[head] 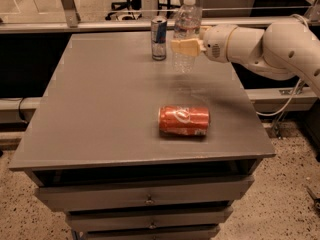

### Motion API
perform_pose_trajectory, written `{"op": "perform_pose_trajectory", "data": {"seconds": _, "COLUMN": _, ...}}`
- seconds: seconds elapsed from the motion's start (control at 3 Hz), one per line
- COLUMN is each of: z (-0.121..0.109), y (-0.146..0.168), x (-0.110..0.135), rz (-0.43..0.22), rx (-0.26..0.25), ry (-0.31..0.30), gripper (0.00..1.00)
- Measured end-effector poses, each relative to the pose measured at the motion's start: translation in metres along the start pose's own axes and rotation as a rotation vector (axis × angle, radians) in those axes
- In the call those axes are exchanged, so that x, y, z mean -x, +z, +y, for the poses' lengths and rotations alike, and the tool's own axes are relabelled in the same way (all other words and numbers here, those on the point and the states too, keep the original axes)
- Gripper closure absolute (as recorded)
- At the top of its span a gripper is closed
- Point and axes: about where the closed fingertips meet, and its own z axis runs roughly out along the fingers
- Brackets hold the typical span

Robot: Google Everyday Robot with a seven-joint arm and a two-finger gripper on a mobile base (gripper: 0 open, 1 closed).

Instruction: Move water bottle near redbull can

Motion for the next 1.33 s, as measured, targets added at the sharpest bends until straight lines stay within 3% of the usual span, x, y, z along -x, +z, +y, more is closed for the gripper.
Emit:
{"op": "perform_pose_trajectory", "data": {"seconds": 0.67, "z": -0.034, "y": 0.017, "x": -0.006, "rz": 0.001, "rx": -0.041, "ry": 0.007, "gripper": 1.0}}
{"op": "perform_pose_trajectory", "data": {"seconds": 1.33, "z": -0.046, "y": 0.047, "x": -0.017, "rz": -0.005, "rx": -0.058, "ry": -0.059, "gripper": 1.0}}
